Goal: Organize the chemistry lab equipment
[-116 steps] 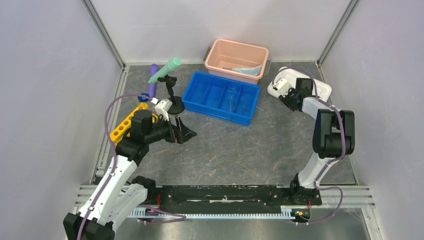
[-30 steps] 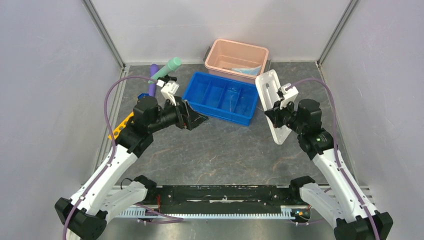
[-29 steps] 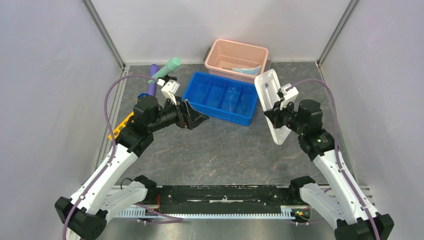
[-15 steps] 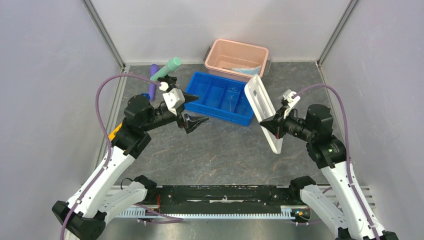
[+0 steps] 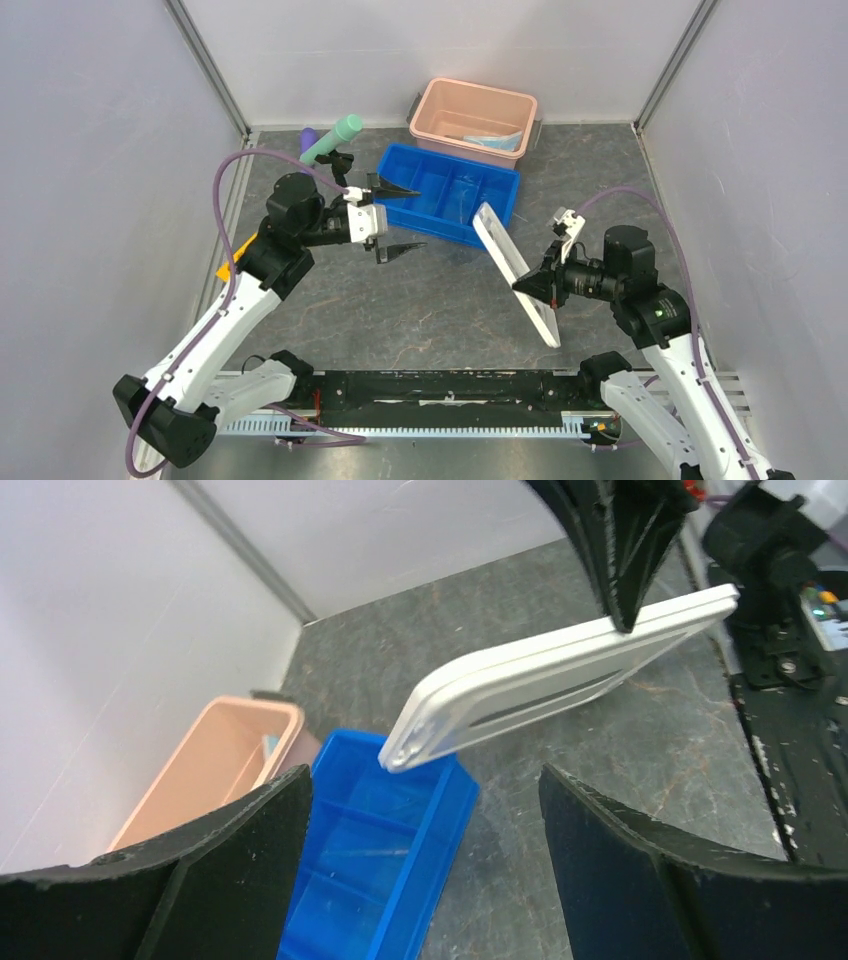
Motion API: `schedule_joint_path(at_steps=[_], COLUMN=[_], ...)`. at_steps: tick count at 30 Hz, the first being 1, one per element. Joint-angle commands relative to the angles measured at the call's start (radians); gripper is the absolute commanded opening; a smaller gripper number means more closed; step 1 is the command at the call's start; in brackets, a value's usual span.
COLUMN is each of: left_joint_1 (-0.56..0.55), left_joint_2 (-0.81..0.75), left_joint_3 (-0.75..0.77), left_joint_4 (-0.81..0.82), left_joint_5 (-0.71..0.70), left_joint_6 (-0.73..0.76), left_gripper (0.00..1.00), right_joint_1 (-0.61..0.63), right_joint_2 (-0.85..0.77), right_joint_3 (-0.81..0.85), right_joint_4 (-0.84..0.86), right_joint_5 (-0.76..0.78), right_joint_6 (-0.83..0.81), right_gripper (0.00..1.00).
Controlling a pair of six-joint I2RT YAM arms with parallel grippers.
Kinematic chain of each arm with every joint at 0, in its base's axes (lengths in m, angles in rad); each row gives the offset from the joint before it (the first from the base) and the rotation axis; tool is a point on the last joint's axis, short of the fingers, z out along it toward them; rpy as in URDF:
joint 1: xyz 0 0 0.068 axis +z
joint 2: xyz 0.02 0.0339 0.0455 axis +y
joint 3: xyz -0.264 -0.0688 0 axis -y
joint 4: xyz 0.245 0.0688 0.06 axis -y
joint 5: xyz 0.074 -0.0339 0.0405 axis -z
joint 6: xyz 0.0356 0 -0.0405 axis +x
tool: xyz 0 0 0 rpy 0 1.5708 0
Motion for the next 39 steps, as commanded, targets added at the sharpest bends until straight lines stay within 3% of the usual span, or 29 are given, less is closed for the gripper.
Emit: schedule_joint_path(at_steps=[1,6,11,21,28,39], left_joint_1=[-0.049,-0.142,-0.216,-0.342,-0.388,-0.394], left_joint_2=[0.052,0.142,0.237,0.376,0.425,0.344], left_joint_3=[0.049,0.102,0.137,0.213,0.236,0.210], left_joint_4=[-0.016,-0.140,-0.143,-0.309,-0.340,-0.395], left_joint_5=[0.110,0.067,0.009,-0.080,-0.134,-0.159], left_joint_6=[0.122,0.261,0.317,0.469,0.481,0.351], left_gripper=[0.88,0.88,0.88,0.84,0.69,0.30], right_joint_1=[0.017,0.044,0.068,0.079,0.078,0.079], right_joint_2=[0.008,0.037,0.066,0.083,0.063,0.005], right_joint_3=[0.003,0.019,0.051,0.116,0.110,0.044], right_joint_4=[-0.019,-0.029,-0.066,-0.101,-0.107,0.009], right_joint_5=[-0.048,-0.082,-0.064,-0.059,-0.056,-0.011], right_joint_6=[0.001,0.012,-0.012,-0.021,-0.023,-0.011], right_gripper=[0.00,0.00,0.00,0.00,0.00,0.00])
